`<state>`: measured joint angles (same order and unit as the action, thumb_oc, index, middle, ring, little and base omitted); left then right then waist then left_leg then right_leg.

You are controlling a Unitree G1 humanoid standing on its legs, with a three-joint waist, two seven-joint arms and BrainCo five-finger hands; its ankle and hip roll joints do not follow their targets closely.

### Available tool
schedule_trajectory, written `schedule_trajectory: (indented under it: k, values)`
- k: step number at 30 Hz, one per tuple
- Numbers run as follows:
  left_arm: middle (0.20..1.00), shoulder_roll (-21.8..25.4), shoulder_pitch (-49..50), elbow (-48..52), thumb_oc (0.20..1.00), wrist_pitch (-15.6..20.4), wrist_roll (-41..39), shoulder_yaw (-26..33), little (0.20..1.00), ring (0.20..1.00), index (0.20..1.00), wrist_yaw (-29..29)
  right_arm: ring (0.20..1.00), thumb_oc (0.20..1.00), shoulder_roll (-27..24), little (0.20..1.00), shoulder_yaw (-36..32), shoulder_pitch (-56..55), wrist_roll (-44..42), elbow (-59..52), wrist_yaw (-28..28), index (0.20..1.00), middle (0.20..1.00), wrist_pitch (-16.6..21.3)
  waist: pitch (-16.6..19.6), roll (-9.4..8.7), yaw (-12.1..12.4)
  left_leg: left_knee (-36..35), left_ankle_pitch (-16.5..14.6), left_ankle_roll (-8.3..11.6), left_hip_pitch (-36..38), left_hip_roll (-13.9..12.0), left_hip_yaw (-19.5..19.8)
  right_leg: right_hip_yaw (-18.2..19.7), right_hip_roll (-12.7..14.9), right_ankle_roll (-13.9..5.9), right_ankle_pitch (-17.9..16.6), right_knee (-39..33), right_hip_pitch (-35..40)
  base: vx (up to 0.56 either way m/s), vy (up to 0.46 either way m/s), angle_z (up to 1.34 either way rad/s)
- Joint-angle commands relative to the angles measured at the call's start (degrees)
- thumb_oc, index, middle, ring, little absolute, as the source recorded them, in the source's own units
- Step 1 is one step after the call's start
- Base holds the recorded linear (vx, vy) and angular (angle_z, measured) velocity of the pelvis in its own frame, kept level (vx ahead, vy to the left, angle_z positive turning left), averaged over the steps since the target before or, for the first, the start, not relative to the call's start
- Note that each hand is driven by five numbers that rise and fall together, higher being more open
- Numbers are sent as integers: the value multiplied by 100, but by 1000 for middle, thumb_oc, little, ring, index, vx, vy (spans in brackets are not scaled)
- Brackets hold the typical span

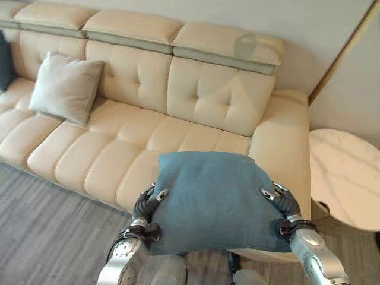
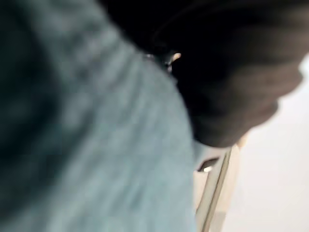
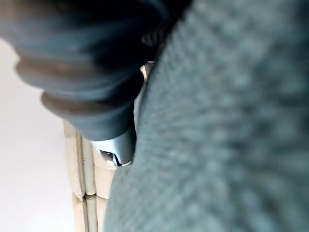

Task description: Pick up all the scattered cushions and arrange them neatly on the sofa.

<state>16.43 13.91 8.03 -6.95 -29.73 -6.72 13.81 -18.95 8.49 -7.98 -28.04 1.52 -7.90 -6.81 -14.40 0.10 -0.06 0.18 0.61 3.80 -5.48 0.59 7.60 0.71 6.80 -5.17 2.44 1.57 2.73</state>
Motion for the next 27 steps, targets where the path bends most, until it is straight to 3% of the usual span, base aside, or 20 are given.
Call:
schedule_trajectory:
  k: [1,5,6,8,10,18,27]
  values:
    - [200,28,-152,652,200,597,146,-43,200,200,200,-229,200,200,193,200,220,296,176,-731,270,200,200,401,650,-250,-43,-518,454,-134,10,135,-90,-323,-479,191,469,-527,866,333,321,-26]
    - [200,129,-134,598,200,563,137,-27,200,200,200,-201,200,200,306,200,279,432,316,-692,296,200,200,357,746,-368,46,-518,178,-365,281,141,-555,-187,-275,-28,420,-136,650,288,306,-63]
    - [200,217,-126,592,200,562,155,26,200,200,200,-156,200,200,374,200,341,490,365,-645,309,200,200,325,736,-405,101,-518,20,-501,445,133,-796,-162,-185,-180,295,298,421,204,250,-64]
    - [200,254,-122,586,200,558,168,47,200,200,200,-139,200,200,409,200,367,504,377,-630,325,200,200,314,712,-415,138,-518,-27,-547,500,129,-882,-150,-162,-231,246,562,291,178,201,-85]
    - [200,335,-115,570,200,524,228,141,200,200,200,-92,200,200,499,200,413,465,416,-588,342,200,200,288,652,-433,142,-518,-179,-593,643,111,-1061,-436,-88,-302,90,949,50,219,179,-91]
    - [200,382,-132,484,200,508,393,254,200,200,200,-37,200,200,518,200,411,367,224,-546,268,200,200,327,513,-376,87,-518,-251,-484,702,69,-1274,-713,-455,-87,-290,-422,-534,101,-1,-20]
    - [200,301,-452,280,200,660,776,218,200,200,200,233,200,200,686,200,721,762,82,-230,-54,200,200,569,658,-230,80,-518,-334,-410,800,103,-1108,-1055,-403,16,-25,-657,-102,181,-85,17]
